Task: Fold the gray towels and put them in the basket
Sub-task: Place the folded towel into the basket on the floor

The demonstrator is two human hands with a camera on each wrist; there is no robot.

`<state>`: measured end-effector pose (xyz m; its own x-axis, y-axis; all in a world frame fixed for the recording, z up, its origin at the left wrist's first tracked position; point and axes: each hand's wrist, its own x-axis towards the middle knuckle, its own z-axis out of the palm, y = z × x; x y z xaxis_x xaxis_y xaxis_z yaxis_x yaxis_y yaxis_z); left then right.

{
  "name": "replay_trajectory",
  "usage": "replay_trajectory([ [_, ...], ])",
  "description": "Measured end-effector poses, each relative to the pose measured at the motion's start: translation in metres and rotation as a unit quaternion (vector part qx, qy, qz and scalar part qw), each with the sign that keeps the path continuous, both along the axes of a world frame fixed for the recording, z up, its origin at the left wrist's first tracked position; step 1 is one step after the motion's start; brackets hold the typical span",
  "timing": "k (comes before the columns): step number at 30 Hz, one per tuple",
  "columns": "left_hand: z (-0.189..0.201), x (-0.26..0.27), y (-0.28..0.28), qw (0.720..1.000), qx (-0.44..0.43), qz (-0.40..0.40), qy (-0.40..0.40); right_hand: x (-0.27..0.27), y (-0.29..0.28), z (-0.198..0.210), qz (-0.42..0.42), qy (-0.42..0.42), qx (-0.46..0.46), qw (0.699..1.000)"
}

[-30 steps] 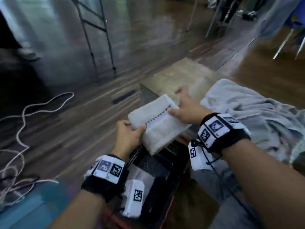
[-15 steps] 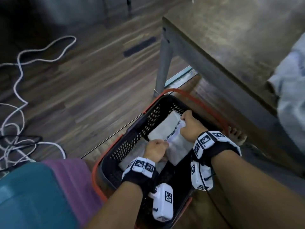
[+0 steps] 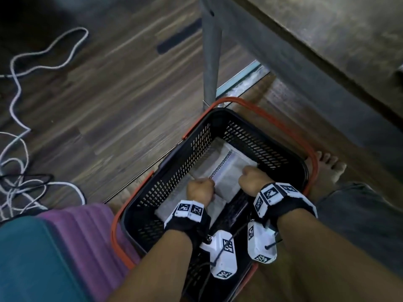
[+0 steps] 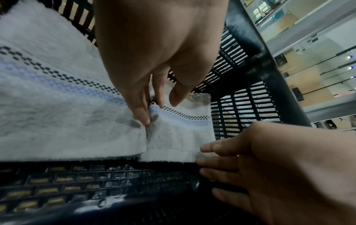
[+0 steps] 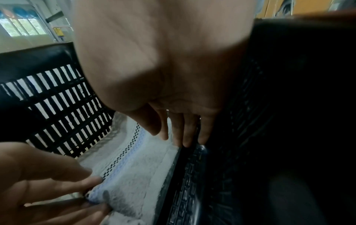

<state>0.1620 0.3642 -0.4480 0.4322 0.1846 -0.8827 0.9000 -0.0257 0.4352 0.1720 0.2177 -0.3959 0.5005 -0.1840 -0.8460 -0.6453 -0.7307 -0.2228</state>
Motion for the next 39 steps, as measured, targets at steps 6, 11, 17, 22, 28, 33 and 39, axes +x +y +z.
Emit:
replay_trajectory([
  [6, 0.013, 0.002, -0.006, 0.995, 0.056, -0.077, -0.024, -0.001, 0.002, -0.011, -0.006, 0.019, 0.018, 1.0],
  [11, 0.027, 0.014, -0.002, 0.935, 0.185, -0.299, -0.044, -0.004, 0.0, -0.008, -0.003, 0.017, 0.04, 0.999],
  [17, 0.051, 0.016, 0.007, 0.896, 0.167, -0.406, -0.068, 0.001, -0.001, 0.03, -0.001, -0.048, 0.076, 0.996],
  [22, 0.096, 0.022, 0.02, 0.925, 0.067, -0.367, -0.072, 0.01, 0.008, 0.101, 0.045, -0.094, 0.124, 0.987],
  [28, 0.192, 0.034, 0.014, 0.922, 0.019, -0.353, -0.159, 0.0, 0.002, 0.22, 0.051, -0.211, 0.167, 0.962],
  [33, 0.314, 0.035, -0.036, 0.868, -0.029, -0.383, -0.315, -0.036, -0.049, 0.355, -0.051, -0.39, 0.166, 0.904],
  [39, 0.448, 0.005, -0.14, 0.733, -0.087, -0.497, -0.456, -0.147, -0.15, 0.485, -0.192, -0.566, 0.083, 0.797],
])
